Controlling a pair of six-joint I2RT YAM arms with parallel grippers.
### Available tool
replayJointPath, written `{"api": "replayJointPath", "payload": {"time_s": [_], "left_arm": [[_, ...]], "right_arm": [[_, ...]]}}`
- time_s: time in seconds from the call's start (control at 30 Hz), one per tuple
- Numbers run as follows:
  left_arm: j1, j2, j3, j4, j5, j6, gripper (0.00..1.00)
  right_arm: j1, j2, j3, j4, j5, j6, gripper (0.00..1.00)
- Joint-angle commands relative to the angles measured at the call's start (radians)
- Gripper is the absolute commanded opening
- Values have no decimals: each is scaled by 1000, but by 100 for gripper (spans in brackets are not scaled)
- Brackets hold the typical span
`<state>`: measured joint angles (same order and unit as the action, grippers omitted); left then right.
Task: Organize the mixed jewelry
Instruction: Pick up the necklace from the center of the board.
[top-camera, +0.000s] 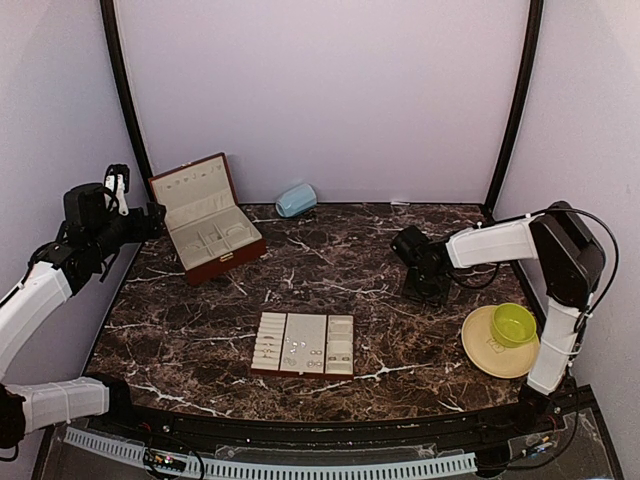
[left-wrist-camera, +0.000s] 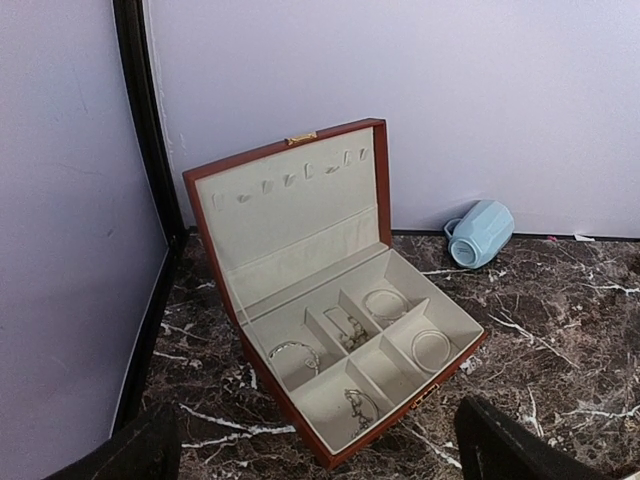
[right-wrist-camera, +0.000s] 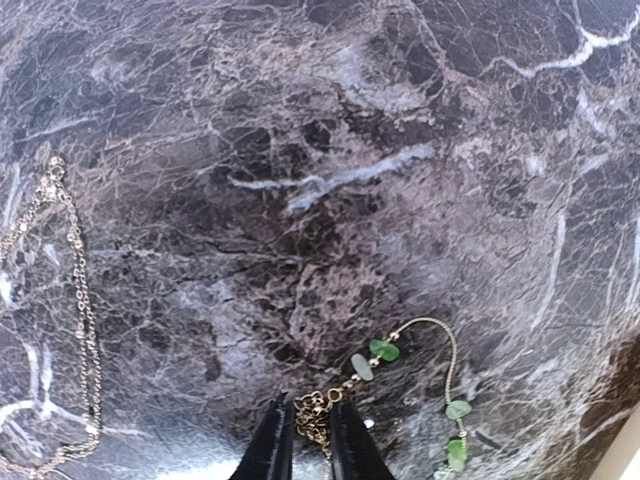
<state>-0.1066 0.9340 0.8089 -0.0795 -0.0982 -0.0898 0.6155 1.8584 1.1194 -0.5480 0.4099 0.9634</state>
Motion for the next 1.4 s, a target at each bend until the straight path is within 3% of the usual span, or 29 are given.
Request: {"api": "replayJointPath", "payload": {"time_s": [0.0, 0.17, 0.43, 0.6, 0.8, 0.9, 1.17, 1.37], "left_arm": [[5, -27, -15, 4, -6, 7, 98], [5, -35, -16, 7, 5, 1, 98], [5, -33, -22, 21, 53, -8, 96], [5, -52, 4, -11, 173, 2, 93], [1, -98, -41, 48, 401, -148, 87], [-16, -127, -145, 142, 474, -245, 84], [-281, -110, -266, 314, 372, -239, 82], [-453, 36, -299, 562, 330, -171, 82]], "right_arm": [[13, -5, -26, 21, -22, 23, 8], [13, -34, -49, 47, -19, 39, 0], [12, -67, -48, 134, -76, 42, 0], [13, -129, -92, 267, -145, 36, 0], [15, -166, -90, 296, -150, 22, 0], [16, -169, -51, 286, -164, -2, 0], [33, -230, 20, 330, -223, -98, 0], [35, -319, -1, 385, -309, -165, 0]]}}
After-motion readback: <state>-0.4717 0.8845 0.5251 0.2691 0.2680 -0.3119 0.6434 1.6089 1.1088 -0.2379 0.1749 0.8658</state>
